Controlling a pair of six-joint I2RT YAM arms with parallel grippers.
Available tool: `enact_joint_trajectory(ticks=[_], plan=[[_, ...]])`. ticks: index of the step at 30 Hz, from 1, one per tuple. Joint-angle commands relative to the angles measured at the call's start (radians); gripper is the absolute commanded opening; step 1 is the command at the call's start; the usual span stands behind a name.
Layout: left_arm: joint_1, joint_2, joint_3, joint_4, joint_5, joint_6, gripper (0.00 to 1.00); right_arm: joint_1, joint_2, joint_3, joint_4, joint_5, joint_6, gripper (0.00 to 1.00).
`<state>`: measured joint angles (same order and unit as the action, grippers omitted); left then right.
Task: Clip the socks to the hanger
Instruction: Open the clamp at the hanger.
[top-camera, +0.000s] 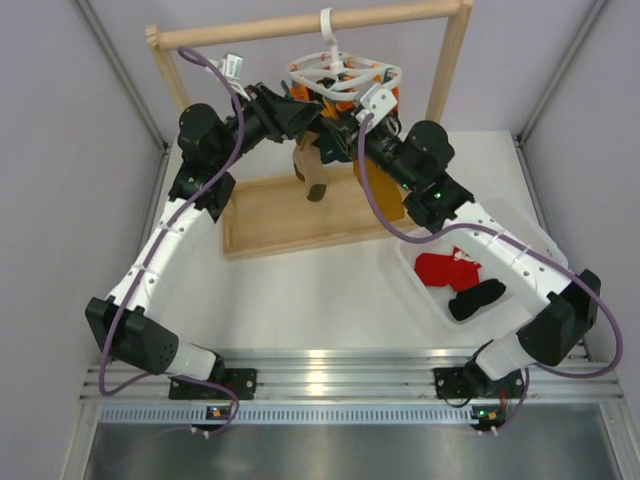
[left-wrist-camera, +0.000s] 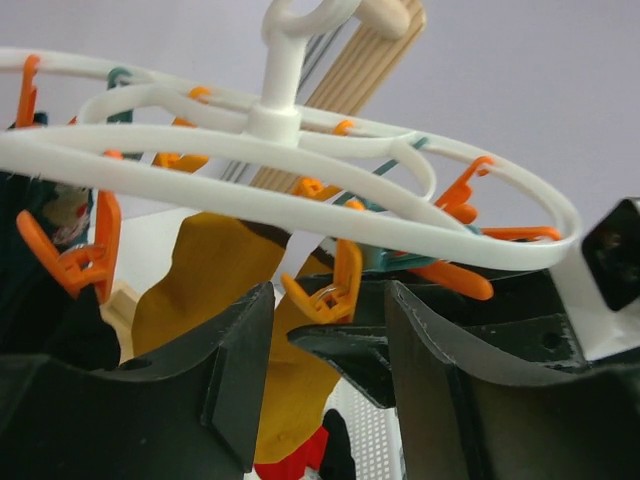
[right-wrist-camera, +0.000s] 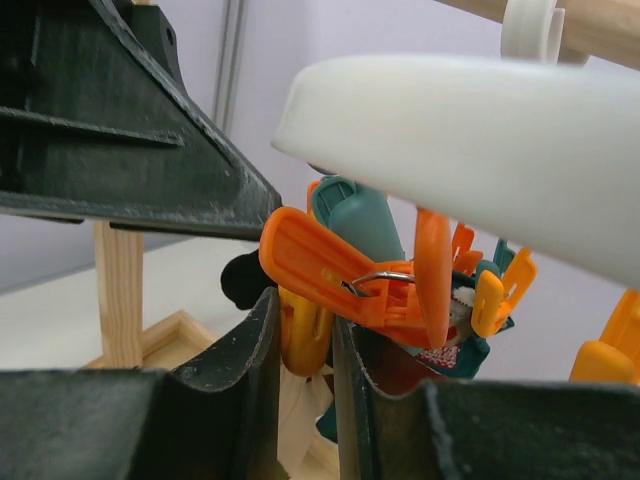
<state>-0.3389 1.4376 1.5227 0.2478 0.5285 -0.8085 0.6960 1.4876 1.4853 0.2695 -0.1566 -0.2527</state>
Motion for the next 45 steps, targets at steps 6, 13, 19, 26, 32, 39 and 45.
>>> enact_joint_trajectory(ticks=[6, 13, 19, 26, 32, 39, 45], plan=[[-0.011, -0.013, 0.048, -0.110, -0.091, 0.052, 0.53, 0.048, -0.032, -0.008, 0.065, 0.026, -0.089, 0.00], [-0.017, -0.003, 0.045, -0.056, -0.047, 0.009, 0.52, 0.065, -0.021, -0.005, 0.066, 0.057, -0.129, 0.00], [-0.025, -0.009, 0.028, -0.051, -0.041, -0.015, 0.54, 0.065, -0.012, 0.000, 0.071, 0.063, -0.134, 0.00], [-0.026, -0.003, 0.019, 0.008, -0.036, -0.058, 0.54, 0.068, -0.001, -0.002, 0.086, 0.045, -0.138, 0.00], [-0.025, 0.015, 0.031, 0.013, -0.068, -0.083, 0.53, 0.066, -0.009, -0.014, 0.103, 0.011, -0.119, 0.00], [-0.006, 0.038, 0.010, 0.106, -0.079, -0.233, 0.49, 0.060, -0.029, -0.036, 0.129, -0.034, -0.074, 0.00], [-0.002, 0.037, -0.009, 0.182, -0.078, -0.282, 0.47, 0.057, -0.030, -0.042, 0.132, -0.037, -0.063, 0.00]])
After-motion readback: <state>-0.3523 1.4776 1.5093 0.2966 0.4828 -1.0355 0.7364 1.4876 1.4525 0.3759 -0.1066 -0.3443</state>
